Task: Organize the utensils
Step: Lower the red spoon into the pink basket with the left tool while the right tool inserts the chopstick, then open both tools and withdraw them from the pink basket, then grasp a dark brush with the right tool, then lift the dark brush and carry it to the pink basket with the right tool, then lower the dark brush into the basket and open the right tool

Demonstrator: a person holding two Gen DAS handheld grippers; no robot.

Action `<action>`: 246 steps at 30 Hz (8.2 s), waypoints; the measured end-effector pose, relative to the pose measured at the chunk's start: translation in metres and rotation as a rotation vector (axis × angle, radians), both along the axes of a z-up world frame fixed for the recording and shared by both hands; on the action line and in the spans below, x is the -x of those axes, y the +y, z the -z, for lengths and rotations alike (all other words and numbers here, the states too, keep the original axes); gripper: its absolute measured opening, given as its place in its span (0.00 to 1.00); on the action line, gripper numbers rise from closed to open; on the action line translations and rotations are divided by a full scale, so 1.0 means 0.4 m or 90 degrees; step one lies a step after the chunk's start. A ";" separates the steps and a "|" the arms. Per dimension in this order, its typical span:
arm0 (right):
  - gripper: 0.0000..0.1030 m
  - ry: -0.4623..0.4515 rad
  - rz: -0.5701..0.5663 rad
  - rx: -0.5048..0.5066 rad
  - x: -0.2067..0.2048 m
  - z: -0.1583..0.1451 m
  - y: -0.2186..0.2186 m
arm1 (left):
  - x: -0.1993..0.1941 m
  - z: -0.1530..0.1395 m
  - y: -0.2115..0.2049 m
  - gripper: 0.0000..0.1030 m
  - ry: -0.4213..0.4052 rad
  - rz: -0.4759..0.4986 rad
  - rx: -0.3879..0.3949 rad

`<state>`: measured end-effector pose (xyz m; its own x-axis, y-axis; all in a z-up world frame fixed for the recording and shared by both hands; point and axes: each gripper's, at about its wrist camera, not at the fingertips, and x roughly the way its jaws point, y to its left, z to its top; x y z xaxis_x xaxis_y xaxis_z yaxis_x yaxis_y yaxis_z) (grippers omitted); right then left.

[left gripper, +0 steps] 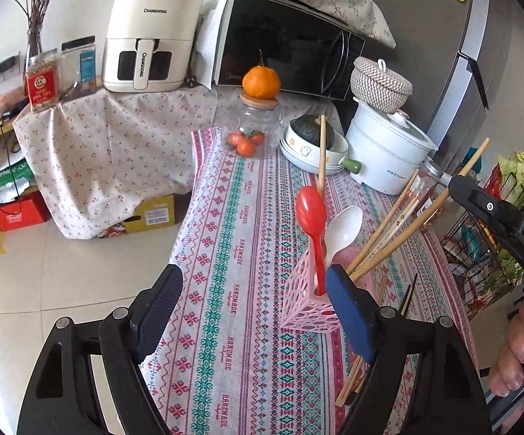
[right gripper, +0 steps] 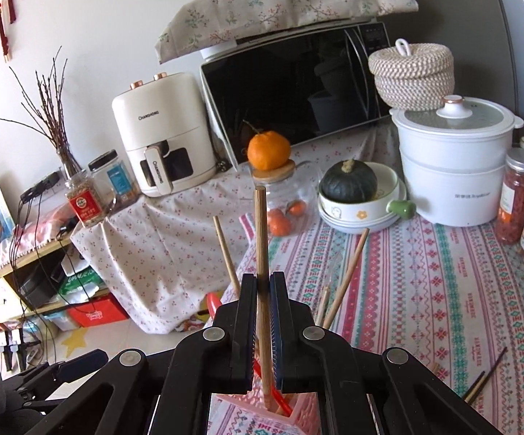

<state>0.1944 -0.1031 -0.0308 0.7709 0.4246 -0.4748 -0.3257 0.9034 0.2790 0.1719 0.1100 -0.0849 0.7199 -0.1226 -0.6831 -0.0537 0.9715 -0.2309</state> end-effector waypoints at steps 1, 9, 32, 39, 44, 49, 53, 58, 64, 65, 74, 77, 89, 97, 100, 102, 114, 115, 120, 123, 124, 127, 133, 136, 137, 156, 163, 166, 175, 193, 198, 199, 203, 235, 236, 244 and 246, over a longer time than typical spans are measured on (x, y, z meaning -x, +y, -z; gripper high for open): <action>0.06 0.008 -0.004 -0.002 -0.008 0.009 0.003 | 0.000 0.001 -0.001 0.81 0.001 0.000 -0.001; 0.59 0.033 -0.012 -0.015 -0.015 0.031 -0.016 | -0.002 0.010 -0.010 0.81 0.013 0.010 -0.007; 0.97 0.162 0.159 0.006 0.017 0.119 -0.330 | 0.004 0.062 -0.148 0.87 0.088 0.092 -0.003; 0.97 0.264 0.187 0.101 -0.025 0.239 -0.349 | 0.002 0.099 -0.212 0.87 0.117 0.131 -0.023; 0.97 0.315 0.194 0.117 -0.063 0.307 -0.368 | 0.005 0.129 -0.254 0.87 0.139 0.158 -0.038; 0.96 0.344 0.228 0.119 -0.109 0.358 -0.406 | 0.012 0.160 -0.290 0.87 0.160 0.188 -0.058; 0.75 0.360 0.264 0.090 -0.143 0.382 -0.450 | 0.014 0.173 -0.314 0.87 0.171 0.210 -0.068; 0.49 0.383 0.293 0.019 -0.174 0.410 -0.494 | 0.017 0.181 -0.335 0.87 0.178 0.230 -0.078; 0.28 0.353 0.296 0.031 -0.218 0.413 -0.483 | 0.011 0.190 -0.355 0.87 0.182 0.243 -0.096; 0.24 0.355 0.288 0.037 -0.226 0.419 -0.477 | 0.010 0.190 -0.357 0.87 0.181 0.245 -0.098; 0.09 0.389 0.210 0.105 -0.208 0.424 -0.459 | 0.008 0.190 -0.427 0.75 0.158 0.283 -0.141; 0.07 0.403 0.163 0.125 -0.180 0.426 -0.456 | -0.003 0.200 -0.468 0.56 0.159 0.304 -0.155; 0.04 0.441 0.095 0.124 -0.080 0.422 -0.523 | -0.134 0.268 -0.643 0.13 0.201 0.336 -0.163; 0.18 0.451 0.096 0.074 -0.034 0.396 -0.588 | -0.250 0.311 -0.689 0.09 0.253 0.312 -0.107; 0.19 0.450 0.088 0.061 -0.022 0.385 -0.600 | -0.263 0.313 -0.707 0.08 0.258 0.325 -0.113; 0.19 0.454 0.081 0.056 -0.015 0.382 -0.602 | -0.266 0.316 -0.721 0.09 0.262 0.338 -0.127; 0.26 0.481 0.061 0.094 -0.021 0.420 -0.516 | -0.302 0.290 -0.779 0.10 0.279 0.339 -0.189; 0.32 0.478 0.059 0.100 -0.020 0.417 -0.507 | -0.303 0.287 -0.776 0.09 0.281 0.338 -0.185; 0.42 0.478 0.083 0.139 -0.014 0.407 -0.465 | -0.268 0.261 -0.712 0.07 0.287 0.310 -0.150; 0.37 0.461 0.096 0.186 -0.009 0.403 -0.439 | -0.227 0.229 -0.663 0.06 0.264 0.302 -0.137; 0.25 0.454 0.105 0.205 -0.007 0.402 -0.434 | -0.212 0.216 -0.647 0.05 0.255 0.298 -0.131; 0.12 0.447 0.114 0.187 -0.004 0.401 -0.438 | -0.156 0.195 -0.587 0.05 0.225 0.289 -0.112; 0.06 0.395 0.118 0.113 0.029 0.338 -0.457 | -0.049 0.131 -0.494 0.05 0.157 0.283 -0.083; 0.05 0.323 0.106 0.098 0.060 0.264 -0.443 | -0.006 0.098 -0.453 0.05 0.115 0.279 -0.069; 0.05 0.297 0.102 0.098 0.069 0.241 -0.439 | 0.010 0.085 -0.439 0.05 0.100 0.277 -0.059; 0.05 -0.009 0.072 0.086 0.170 -0.027 -0.343 | 0.184 -0.181 -0.242 0.05 -0.167 0.246 0.011; 0.05 -0.037 0.047 0.048 0.165 -0.092 -0.313 | 0.179 -0.274 -0.168 0.05 -0.245 0.188 0.043; 0.05 -0.042 0.032 0.042 0.164 -0.107 -0.291 | 0.168 -0.291 -0.139 0.05 -0.264 0.156 0.042; 0.05 -0.059 -0.001 0.020 0.161 -0.131 -0.236 | 0.107 -0.260 -0.118 0.05 -0.261 0.101 -0.024; 0.05 -0.060 -0.008 -0.001 0.137 -0.131 -0.179 | -0.061 -0.097 -0.175 0.05 -0.140 0.128 -0.058; 0.05 -0.062 -0.006 -0.018 0.128 -0.137 -0.163 | -0.085 -0.075 -0.170 0.06 -0.126 0.138 -0.018; 0.05 -0.064 -0.006 -0.022 0.126 -0.138 -0.160 | -0.086 -0.075 -0.166 0.09 -0.123 0.135 -0.009; 0.05 -0.076 -0.006 -0.039 0.119 -0.148 -0.142 | -0.071 -0.087 -0.143 0.36 -0.127 0.122 0.015; 0.16 -0.014 0.036 0.036 -0.049 0.001 0.018 | 0.005 0.000 -0.058 0.70 0.003 0.128 -0.038; 0.21 -0.018 0.036 0.035 -0.043 -0.004 0.015 | 0.005 0.001 -0.061 0.71 0.004 0.129 -0.038; 0.59 -0.045 0.050 0.024 0.015 -0.053 -0.050 | 0.011 0.001 -0.082 0.78 0.009 0.136 -0.042; 0.66 -0.049 0.055 0.022 0.030 -0.062 -0.076 | 0.012 0.003 -0.089 0.79 0.010 0.139 -0.045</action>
<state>0.1825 -0.1335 -0.0061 0.8381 0.3401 -0.4265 -0.2659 0.9374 0.2248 0.1672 0.0742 -0.0861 0.6703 -0.2263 -0.7067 0.1569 0.9740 -0.1632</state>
